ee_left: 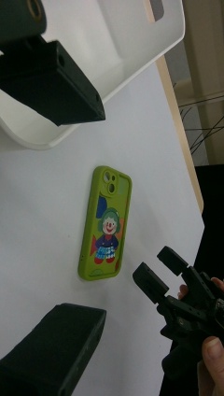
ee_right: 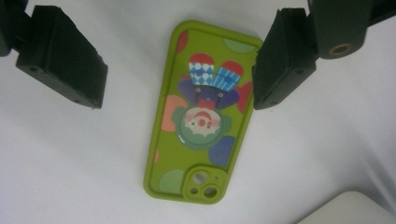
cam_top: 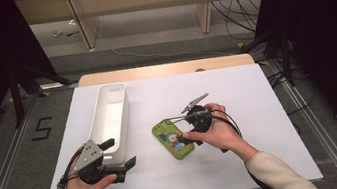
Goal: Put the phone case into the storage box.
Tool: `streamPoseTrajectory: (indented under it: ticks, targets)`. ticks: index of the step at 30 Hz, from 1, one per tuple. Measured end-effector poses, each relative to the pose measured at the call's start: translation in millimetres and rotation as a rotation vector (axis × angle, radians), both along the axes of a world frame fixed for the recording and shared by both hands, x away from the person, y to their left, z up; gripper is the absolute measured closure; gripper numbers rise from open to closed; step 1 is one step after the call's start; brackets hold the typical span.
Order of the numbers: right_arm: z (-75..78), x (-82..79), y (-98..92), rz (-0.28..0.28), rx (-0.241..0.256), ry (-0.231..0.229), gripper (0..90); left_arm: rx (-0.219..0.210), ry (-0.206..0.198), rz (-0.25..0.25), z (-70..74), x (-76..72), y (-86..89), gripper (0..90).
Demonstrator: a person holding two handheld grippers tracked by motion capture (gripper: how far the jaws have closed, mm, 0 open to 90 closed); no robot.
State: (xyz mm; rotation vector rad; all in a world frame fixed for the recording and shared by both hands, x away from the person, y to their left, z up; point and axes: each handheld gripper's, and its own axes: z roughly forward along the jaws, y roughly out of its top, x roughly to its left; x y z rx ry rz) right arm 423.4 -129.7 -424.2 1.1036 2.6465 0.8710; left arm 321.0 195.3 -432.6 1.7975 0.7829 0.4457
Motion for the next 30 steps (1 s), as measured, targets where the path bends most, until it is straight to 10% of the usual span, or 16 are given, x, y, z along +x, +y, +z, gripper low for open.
streamPoseTrajectory:
  ticks: [30]
  targets:
    - [-7.1,17.9,45.9,-0.048,-0.117,0.071,11.9,-0.007,-0.002,-0.005,-0.1,-1.0,2.3,4.3]
